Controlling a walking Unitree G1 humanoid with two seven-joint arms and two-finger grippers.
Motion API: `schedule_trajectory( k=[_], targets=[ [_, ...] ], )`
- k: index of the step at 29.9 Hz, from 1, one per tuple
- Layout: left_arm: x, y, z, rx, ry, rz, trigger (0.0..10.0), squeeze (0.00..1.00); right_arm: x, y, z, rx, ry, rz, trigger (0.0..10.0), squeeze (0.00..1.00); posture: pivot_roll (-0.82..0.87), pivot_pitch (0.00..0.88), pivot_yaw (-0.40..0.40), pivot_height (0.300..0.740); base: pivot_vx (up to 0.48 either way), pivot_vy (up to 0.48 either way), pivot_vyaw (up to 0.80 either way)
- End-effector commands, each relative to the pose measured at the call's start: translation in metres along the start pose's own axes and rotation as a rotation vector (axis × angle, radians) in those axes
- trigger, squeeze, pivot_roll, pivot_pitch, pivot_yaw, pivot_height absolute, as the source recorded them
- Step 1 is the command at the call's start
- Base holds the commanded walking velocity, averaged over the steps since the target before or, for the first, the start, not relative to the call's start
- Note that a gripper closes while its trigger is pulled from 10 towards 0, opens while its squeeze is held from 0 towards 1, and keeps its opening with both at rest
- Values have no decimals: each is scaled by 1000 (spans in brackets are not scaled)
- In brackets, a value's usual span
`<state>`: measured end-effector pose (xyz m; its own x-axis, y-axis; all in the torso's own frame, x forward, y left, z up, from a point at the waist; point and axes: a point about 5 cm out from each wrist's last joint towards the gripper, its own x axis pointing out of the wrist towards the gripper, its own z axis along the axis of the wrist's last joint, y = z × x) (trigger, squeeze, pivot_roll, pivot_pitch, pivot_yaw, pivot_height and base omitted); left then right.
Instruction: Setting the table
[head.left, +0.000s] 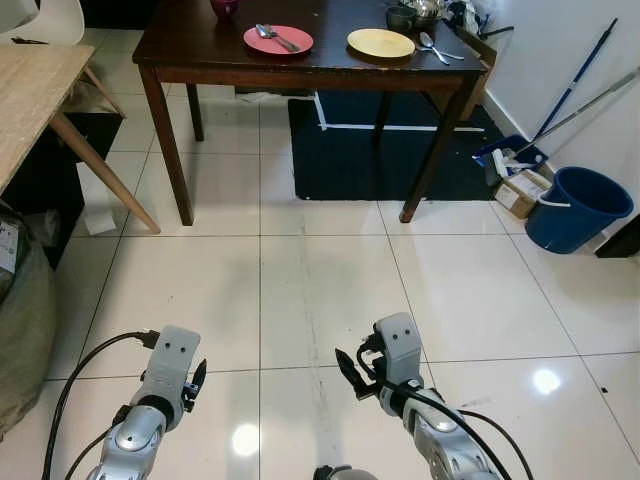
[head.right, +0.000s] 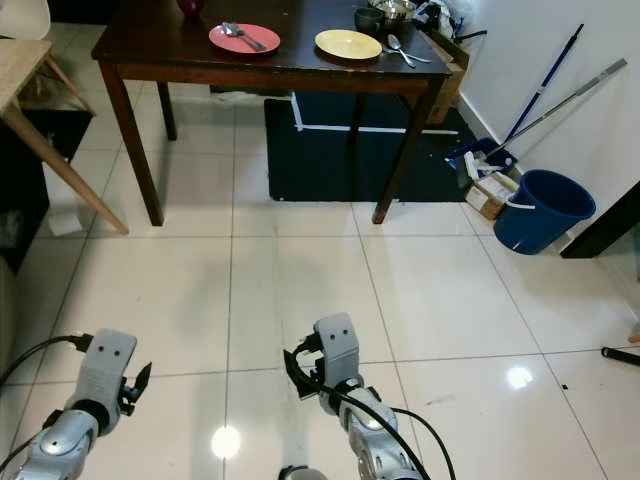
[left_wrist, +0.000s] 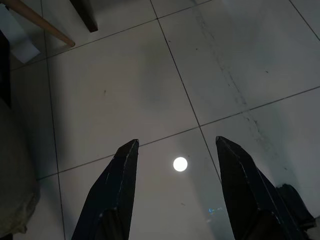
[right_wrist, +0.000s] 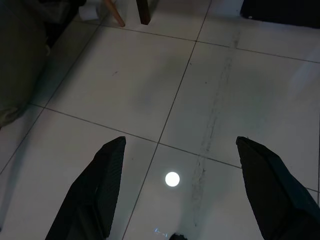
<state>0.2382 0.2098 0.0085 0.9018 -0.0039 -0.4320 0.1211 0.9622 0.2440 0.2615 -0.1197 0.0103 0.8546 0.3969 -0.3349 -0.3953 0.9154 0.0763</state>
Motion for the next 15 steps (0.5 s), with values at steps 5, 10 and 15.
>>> schedule_trajectory(
  k=[5, 10, 15],
  targets=[
    [-2, 1, -6, 13, 14, 1, 10000, 0, -2, -2, -4, 12, 8, -13, 10000, 0, -89, 2, 0, 740, 0, 0, 0],
    [-1, 0, -5, 21, 9, -6, 10000, 0, -2, -2, -4, 13, 6, -16, 10000, 0, -90, 0, 5, 740, 0, 0, 0],
    [-1, 0, -2, 57, -12, -28, 10000, 0, -2, -2, -4, 18, -8, -26, 10000, 0, -91, 0, 4, 740, 0, 0, 0]
  ],
)
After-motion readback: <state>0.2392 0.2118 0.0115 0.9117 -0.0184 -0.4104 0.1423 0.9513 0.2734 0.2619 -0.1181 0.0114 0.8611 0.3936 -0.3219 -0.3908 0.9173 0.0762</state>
